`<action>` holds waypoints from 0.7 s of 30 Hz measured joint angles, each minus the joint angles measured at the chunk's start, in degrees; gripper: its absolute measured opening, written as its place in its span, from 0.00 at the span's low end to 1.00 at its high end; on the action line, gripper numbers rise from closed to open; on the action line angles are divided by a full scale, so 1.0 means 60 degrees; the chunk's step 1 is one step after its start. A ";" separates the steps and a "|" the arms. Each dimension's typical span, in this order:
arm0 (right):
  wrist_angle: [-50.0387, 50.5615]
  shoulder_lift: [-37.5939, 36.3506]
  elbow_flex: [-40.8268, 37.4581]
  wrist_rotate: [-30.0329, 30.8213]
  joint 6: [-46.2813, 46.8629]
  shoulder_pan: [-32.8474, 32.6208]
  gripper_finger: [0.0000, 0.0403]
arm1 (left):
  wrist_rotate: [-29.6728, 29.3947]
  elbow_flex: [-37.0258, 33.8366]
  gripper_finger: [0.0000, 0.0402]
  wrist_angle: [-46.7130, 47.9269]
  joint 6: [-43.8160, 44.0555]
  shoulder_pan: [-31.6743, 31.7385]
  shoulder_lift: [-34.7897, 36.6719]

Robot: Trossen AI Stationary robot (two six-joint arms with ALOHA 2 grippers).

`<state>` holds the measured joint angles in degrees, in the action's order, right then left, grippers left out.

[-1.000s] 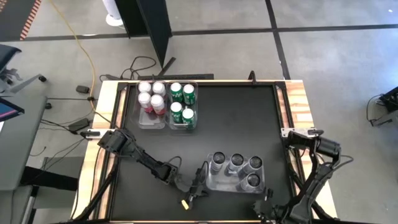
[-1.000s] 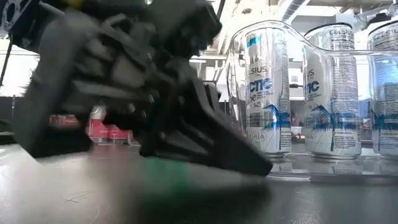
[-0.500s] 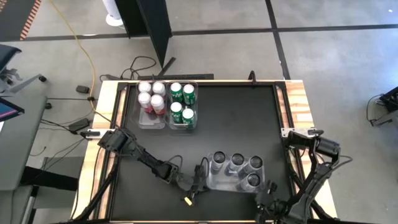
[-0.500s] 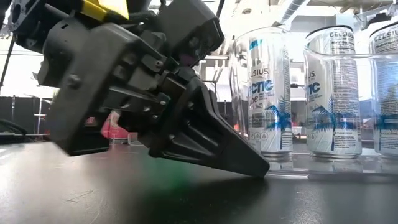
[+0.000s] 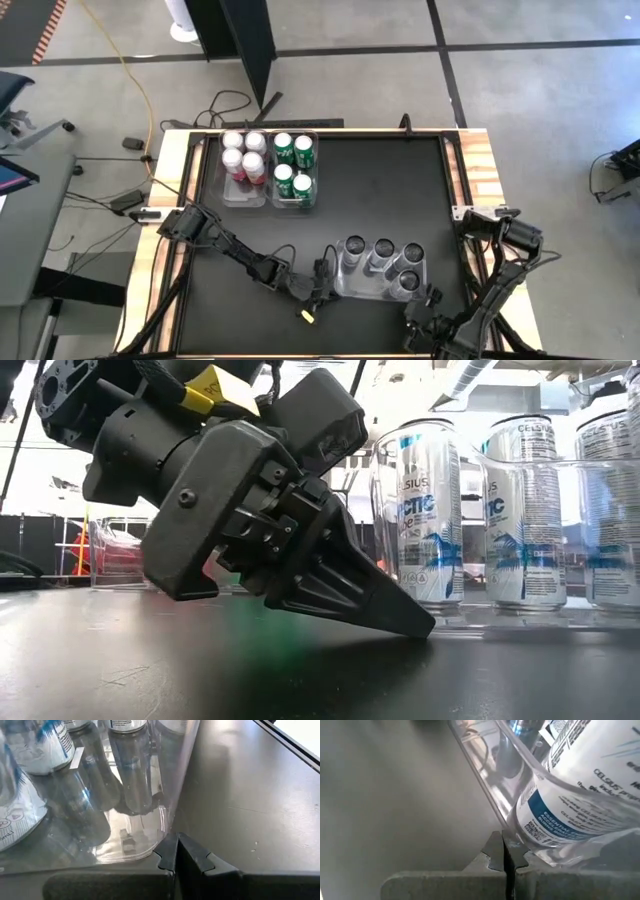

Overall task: Sort soda cans
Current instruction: Move the bottom transparent bin to the right side of the top left transparent bin

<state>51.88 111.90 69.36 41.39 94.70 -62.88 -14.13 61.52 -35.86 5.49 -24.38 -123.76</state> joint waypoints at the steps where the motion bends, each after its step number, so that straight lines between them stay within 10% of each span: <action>1: 0.0034 0.0000 0.0000 -0.0004 0.0001 0.0054 0.00 | 0.0004 0.0000 0.02 0.0000 0.0028 0.0023 0.0000; 21: 0.0324 -0.0004 -0.0007 -0.0754 -0.0111 0.0917 0.00 | -0.0332 -0.0004 0.02 -0.0007 0.0364 0.0540 0.0004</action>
<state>53.82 111.87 69.32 36.86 94.03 -57.38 -16.13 61.49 -35.90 7.68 -21.14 -123.74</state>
